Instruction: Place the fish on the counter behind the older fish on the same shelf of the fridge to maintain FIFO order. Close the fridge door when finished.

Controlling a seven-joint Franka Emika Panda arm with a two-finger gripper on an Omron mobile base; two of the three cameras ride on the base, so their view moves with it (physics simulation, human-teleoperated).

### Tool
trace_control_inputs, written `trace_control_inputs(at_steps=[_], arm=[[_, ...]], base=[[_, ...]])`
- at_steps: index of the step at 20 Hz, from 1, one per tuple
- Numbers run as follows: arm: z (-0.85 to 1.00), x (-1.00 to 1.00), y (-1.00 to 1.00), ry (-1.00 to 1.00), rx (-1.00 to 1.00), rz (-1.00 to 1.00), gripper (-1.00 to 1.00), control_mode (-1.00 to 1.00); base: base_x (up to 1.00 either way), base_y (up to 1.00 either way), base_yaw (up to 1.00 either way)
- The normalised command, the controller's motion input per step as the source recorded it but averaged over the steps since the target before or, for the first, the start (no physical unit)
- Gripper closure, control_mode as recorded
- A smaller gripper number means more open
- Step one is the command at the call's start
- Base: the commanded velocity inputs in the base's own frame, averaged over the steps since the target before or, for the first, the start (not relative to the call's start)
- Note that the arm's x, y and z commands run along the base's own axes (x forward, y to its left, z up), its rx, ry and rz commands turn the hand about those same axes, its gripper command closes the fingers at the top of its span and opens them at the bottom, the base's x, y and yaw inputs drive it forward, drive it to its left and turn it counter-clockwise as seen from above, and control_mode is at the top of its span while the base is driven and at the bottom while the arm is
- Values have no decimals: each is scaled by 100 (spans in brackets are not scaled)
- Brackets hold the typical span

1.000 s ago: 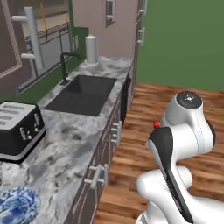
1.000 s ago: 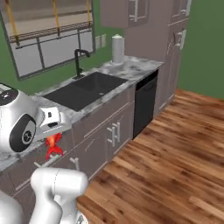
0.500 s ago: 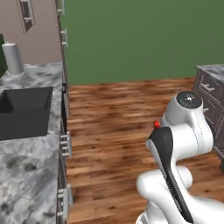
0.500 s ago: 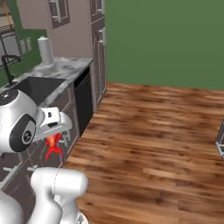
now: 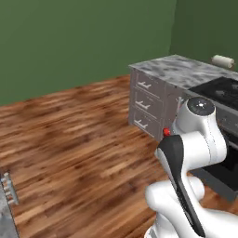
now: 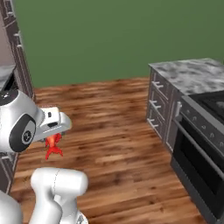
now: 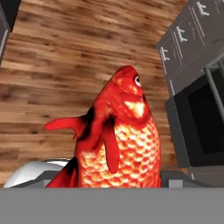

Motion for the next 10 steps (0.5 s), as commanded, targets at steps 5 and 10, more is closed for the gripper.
trace_control_inputs(at_steps=[5, 10], arm=[[0, 0, 0, 0, 0, 0, 100, 100], [0, 0, 0, 0, 0, 0, 100, 100]], base=[[0, -37, -71], [0, -43, -68]])
